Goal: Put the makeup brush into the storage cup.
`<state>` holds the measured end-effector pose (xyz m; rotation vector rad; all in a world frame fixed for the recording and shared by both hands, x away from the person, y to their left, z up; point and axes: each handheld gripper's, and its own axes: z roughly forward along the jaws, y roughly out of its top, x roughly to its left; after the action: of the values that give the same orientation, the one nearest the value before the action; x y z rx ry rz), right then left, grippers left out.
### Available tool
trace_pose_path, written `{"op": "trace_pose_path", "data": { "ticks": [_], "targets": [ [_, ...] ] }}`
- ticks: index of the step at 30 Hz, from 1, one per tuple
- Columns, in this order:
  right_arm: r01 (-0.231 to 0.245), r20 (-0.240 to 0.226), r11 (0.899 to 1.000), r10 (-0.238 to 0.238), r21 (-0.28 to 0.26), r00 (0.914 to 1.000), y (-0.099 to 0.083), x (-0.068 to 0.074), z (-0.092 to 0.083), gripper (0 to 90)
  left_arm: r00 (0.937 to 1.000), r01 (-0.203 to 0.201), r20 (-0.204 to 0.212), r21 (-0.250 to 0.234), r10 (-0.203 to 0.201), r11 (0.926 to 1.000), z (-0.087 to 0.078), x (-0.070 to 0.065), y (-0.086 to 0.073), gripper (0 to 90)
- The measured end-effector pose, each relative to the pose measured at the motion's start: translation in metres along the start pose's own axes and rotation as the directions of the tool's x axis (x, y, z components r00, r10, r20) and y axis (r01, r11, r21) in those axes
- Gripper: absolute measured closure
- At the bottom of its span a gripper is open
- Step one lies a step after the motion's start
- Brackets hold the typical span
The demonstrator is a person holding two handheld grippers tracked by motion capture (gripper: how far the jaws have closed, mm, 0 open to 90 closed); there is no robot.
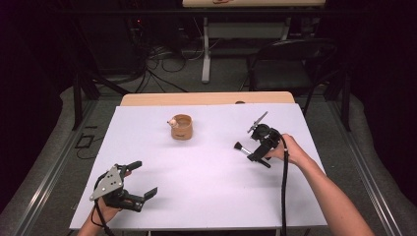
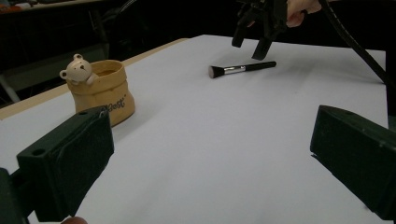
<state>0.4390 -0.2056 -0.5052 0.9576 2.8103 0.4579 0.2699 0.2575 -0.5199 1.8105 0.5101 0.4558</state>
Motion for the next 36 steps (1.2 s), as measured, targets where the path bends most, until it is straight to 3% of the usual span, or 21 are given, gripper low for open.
{"op": "trace_pose_path", "data": {
  "ticks": [1,2,3,4,5,6,8,9,11,12,14,15,17,21,24,36],
  "targets": [
    [-0.018,-0.007,0.997,0.017,-0.078,0.9998,-0.002,0.001,0.006,12.7,0.9999,0.0,-0.017,-0.005,0.0,1.0,0.0,-0.001,0.0,0.0],
    [-0.018,-0.008,0.994,0.017,-0.108,0.9998,-0.002,0.002,0.009,15.5,0.9999,0.0,-0.017,-0.005,0.0,1.0,0.0,-0.001,0.0,0.0],
    [0.012,-0.005,0.997,-0.011,0.07,0.9999,0.002,-0.001,-0.002,17.5,0.9999,0.003,-0.013,-0.021,-0.004,0.9998,0.002,-0.001,-0.001,0.0],
    [-0.037,-0.007,0.998,0.037,-0.05,0.9993,-0.001,0.003,0.008,20.6,0.9998,0.002,-0.019,-0.016,-0.003,0.9999,0.001,-0.001,0.0,0.0],
    [-0.005,-0.008,1.0,0.006,0.008,1.0,0.0,0.0,0.005,26.1,0.9998,0.002,-0.019,-0.016,-0.003,0.9999,0.001,-0.001,0.0,0.0],
    [-0.014,0.004,1.0,0.014,0.016,0.9999,0.0,0.0,0.006,31.5,0.9997,0.001,-0.024,-0.012,-0.001,0.9999,0.001,-0.001,0.0,0.0],
    [-0.027,-0.005,0.999,0.027,0.018,0.9996,0.0,0.0,0.008,33.8,0.9997,0.001,-0.024,-0.011,-0.001,0.9999,0.001,-0.001,0.0,0.0],
    [-0.032,0.003,0.999,0.031,0.044,0.9995,0.001,-0.001,0.009,44.8,0.9997,0.001,-0.023,-0.012,-0.001,0.9999,0.001,-0.001,0.0,0.0],
    [-0.025,-0.006,0.997,0.026,0.08,0.9996,0.001,-0.002,0.01,49.0,0.9997,0.001,-0.024,-0.012,-0.001,0.9999,0.001,-0.001,0.0,0.0],
    [-0.035,-0.007,0.998,0.035,0.06,0.9994,0.0,-0.001,0.013,51.3,0.9997,0.001,-0.024,-0.012,-0.001,0.9999,0.001,-0.001,0.0,0.0],
    [-0.029,-0.021,0.999,0.03,0.045,0.9993,0.0,0.0,0.016,54.0,0.9997,0.0,-0.025,-0.011,0.0,0.9999,0.001,-0.001,0.0,0.0],
    [-0.017,-0.023,0.996,0.019,0.091,0.9995,0.001,-0.001,0.014,55.8,0.9997,0.0,-0.025,-0.011,0.0,0.9999,0.001,-0.001,0.0,0.0],
    [-0.022,-0.034,0.997,0.025,0.079,0.9991,0.001,0.0,0.016,57.3,0.9997,0.0,-0.024,-0.011,0.0,0.9999,0.001,-0.001,0.0,0.0],
    [-0.012,-0.028,0.993,0.016,0.119,0.9995,0.002,0.001,0.018,64.9,0.9997,0.001,-0.025,-0.012,-0.001,0.9999,0.001,-0.001,0.0,0.0],
    [-0.013,-0.025,0.995,0.016,0.104,0.9996,0.001,0.002,0.02,67.5,0.9997,0.001,-0.025,-0.011,-0.001,0.9999,0.001,-0.001,0.0,0.0],
    [-0.003,-0.013,0.991,0.004,0.133,0.9999,0.002,0.004,0.022,75.7,0.9997,0.002,-0.022,-0.014,-0.002,0.9999,0.001,-0.001,-0.001,0.0]
  ]
}}
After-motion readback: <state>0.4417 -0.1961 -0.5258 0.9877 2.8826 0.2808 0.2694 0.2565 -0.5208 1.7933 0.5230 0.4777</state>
